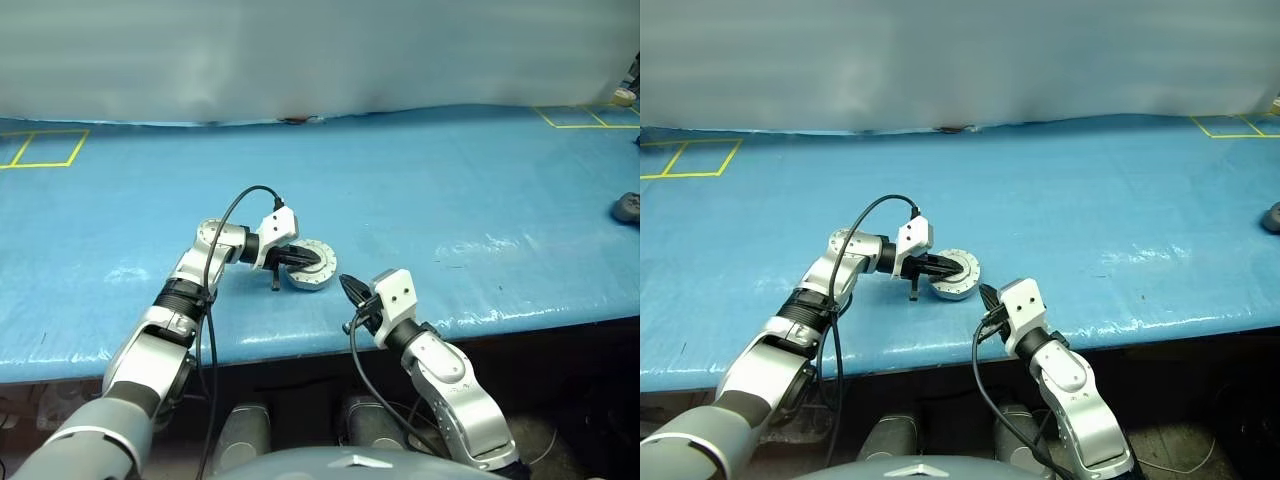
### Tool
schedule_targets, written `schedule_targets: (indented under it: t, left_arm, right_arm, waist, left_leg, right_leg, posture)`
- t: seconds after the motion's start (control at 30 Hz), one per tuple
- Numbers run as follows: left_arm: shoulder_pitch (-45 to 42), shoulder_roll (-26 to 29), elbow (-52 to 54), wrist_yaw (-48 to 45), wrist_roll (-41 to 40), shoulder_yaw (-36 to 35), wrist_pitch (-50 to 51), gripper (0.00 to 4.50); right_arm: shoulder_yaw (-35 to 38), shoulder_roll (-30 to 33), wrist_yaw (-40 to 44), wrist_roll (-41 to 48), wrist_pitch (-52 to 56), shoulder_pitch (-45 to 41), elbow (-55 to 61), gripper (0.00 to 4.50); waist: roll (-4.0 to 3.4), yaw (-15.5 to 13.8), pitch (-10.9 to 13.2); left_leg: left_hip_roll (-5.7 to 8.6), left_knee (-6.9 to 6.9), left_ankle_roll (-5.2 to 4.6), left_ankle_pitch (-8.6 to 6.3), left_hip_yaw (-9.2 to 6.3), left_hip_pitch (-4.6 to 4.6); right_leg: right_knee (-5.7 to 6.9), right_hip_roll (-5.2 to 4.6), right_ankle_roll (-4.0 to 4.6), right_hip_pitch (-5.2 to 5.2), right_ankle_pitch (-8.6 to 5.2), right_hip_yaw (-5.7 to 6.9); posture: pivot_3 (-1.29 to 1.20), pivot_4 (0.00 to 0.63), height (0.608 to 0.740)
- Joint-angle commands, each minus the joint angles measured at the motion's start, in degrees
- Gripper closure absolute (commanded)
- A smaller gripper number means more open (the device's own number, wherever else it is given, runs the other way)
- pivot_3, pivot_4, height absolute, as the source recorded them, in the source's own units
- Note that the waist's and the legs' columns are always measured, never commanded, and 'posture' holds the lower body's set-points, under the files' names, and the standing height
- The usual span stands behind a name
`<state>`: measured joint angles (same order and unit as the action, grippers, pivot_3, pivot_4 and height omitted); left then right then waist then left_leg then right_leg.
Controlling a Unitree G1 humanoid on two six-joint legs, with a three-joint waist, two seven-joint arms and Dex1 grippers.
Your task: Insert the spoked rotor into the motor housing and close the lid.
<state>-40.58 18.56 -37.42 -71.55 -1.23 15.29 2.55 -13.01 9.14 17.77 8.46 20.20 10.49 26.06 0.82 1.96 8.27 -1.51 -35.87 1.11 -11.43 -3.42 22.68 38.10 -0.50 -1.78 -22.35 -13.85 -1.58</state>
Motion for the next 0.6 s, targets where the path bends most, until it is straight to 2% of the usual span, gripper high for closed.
schedule_targets:
  t: [0.03,0.13,0.43,0.53,0.6]
  left_arm:
    - [3.37,0.69,-0.50,-1.04,1.91,2.89,3.36,4.50]
    - [4.37,0.49,2.16,-0.81,1.07,2.41,4.51,4.50]
    - [5.98,0.70,6.27,0.60,-0.97,1.05,6.55,4.50]
    - [5.87,0.89,6.16,1.51,-1.02,0.47,6.46,4.50]
    - [5.71,0.90,6.10,2.36,-1.18,-0.19,6.46,4.50]
  right_arm:
    - [3.58,-2.59,-2.18,5.92,6.16,-0.82,5.49,4.48]
    - [6.69,-4.00,-3.16,11.92,13.01,-1.02,9.04,4.48]
    - [10.63,-5.57,-5.60,21.37,21.36,-1.36,11.48,4.48]
    - [10.64,-6.09,-6.21,22.94,22.11,-1.81,11.29,3.89]
    - [10.60,-6.60,-6.72,23.84,22.35,-2.26,10.87,3.27]
  waist:
    - [0.00,-0.05,0.00]
    - [-0.02,-0.21,-0.01]
    - [-0.04,-0.35,0.00]
    - [-0.04,-0.35,0.00]
    - [-0.04,-0.31,0.01]
  left_leg:
    - [0.00,0.02,0.00,0.00,0.00,0.01]
    - [0.00,0.06,0.00,0.00,0.01,0.04]
    - [-0.02,0.20,0.00,-0.01,0.01,0.09]
    - [-0.01,0.20,0.00,-0.01,0.01,0.16]
    - [-0.02,0.20,0.00,-0.01,0.01,0.18]
  right_leg:
    - [-0.02,0.00,0.00,-0.01,0.00,0.00]
    - [-0.09,-0.02,0.00,-0.01,0.00,-0.01]
    - [-0.18,-0.02,0.03,-0.11,-0.01,-0.01]
    - [-0.20,-0.02,0.02,-0.16,-0.01,-0.01]
    - [-0.20,-0.02,0.02,-0.19,-0.01,0.00]
  posture:
    - [0.00,0.150,0.740]
    - [0.00,0.150,0.740]
    - [0.00,0.150,0.740]
    - [0.00,0.150,0.740]
    - [0.00,0.150,0.740]
